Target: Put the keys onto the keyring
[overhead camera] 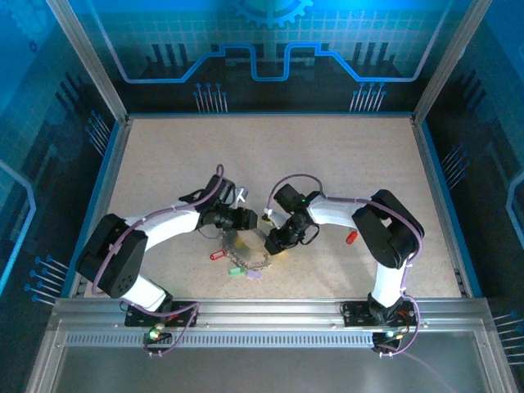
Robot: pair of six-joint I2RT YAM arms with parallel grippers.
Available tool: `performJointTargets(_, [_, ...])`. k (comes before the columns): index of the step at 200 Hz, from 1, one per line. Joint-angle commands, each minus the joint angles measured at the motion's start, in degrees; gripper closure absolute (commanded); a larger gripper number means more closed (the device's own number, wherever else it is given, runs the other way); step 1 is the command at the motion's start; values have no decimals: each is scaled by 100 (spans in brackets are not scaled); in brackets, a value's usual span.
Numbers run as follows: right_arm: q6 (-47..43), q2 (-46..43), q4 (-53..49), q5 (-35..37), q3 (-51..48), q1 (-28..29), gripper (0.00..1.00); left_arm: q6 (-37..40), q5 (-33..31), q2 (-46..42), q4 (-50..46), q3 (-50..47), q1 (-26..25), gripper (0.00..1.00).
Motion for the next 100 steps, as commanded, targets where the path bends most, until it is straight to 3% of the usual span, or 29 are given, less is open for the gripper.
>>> performJointTargets(1, [141,167,-7,-243,122,68,67,-486,179,249,286,-166,-129,51])
performJointTargets(100, [354,361,239,-896,-4,-19,79,-1741,143,590,1950,-1102,-549,54])
